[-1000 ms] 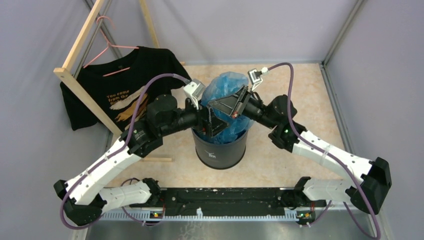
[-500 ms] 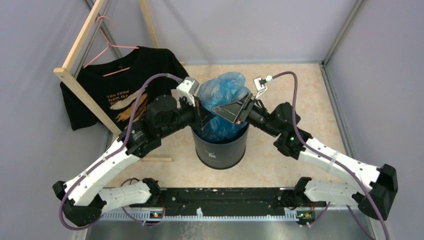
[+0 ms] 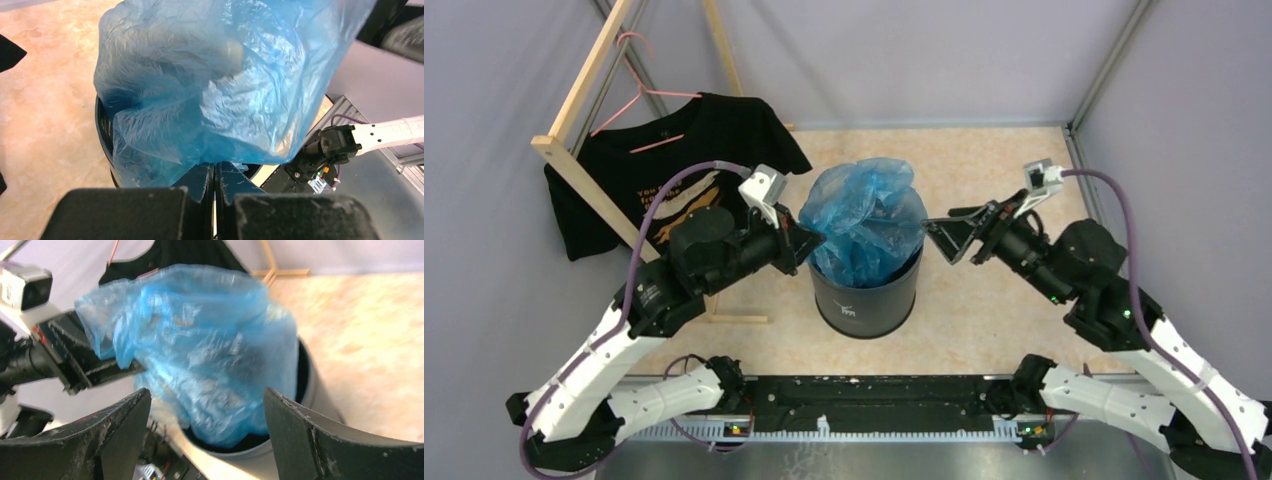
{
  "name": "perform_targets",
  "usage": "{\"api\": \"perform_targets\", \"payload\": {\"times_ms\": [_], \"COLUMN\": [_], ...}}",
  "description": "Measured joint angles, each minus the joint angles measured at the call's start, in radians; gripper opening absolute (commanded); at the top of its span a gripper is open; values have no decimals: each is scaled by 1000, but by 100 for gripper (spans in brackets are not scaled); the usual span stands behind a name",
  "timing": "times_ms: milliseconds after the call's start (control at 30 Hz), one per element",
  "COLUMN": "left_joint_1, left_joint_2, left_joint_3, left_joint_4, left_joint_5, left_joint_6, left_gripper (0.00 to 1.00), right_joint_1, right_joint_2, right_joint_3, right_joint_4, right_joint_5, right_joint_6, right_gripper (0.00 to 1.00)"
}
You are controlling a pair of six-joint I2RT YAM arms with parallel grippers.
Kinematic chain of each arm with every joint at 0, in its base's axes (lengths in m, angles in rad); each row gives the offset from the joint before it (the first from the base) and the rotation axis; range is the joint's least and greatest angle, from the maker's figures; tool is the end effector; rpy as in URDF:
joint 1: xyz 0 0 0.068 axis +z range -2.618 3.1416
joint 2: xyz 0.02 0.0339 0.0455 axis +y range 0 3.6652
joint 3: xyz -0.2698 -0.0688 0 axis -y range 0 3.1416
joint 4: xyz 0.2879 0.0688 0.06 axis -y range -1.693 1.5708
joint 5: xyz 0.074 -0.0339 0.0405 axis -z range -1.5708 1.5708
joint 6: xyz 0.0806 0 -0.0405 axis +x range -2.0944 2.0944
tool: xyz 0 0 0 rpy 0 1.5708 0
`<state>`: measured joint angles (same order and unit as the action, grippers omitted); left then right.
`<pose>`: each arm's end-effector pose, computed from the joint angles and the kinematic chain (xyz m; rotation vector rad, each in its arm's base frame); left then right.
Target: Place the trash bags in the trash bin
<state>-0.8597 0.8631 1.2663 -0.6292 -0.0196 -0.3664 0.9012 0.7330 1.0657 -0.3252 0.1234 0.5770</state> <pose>0.1556 -0.1782 0.4520 0.4449 1.8272 -0.8464 0.1480 0.1710 0.4459 -0.1662 1.6572 1.0523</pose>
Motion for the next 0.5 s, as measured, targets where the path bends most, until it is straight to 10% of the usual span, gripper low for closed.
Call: {"api": "perform_targets", "payload": {"times_ms": [233, 500], "left_joint_1": [0, 0], "left_joint_2": [8, 25], "left_joint_3": [61, 96], "left_joint_4": [-39, -39], "left_joint_5": [6, 30], "left_joint_6": [4, 11], "left_gripper": [0, 0], "right_joint_1": [0, -1], "right_joint_2": [87, 418], "right_joint_3": [163, 251], "right_joint_4": [-27, -6], "right_joint_5": [61, -23], "right_joint_6": [-134, -201], "right_gripper": [79, 31]}}
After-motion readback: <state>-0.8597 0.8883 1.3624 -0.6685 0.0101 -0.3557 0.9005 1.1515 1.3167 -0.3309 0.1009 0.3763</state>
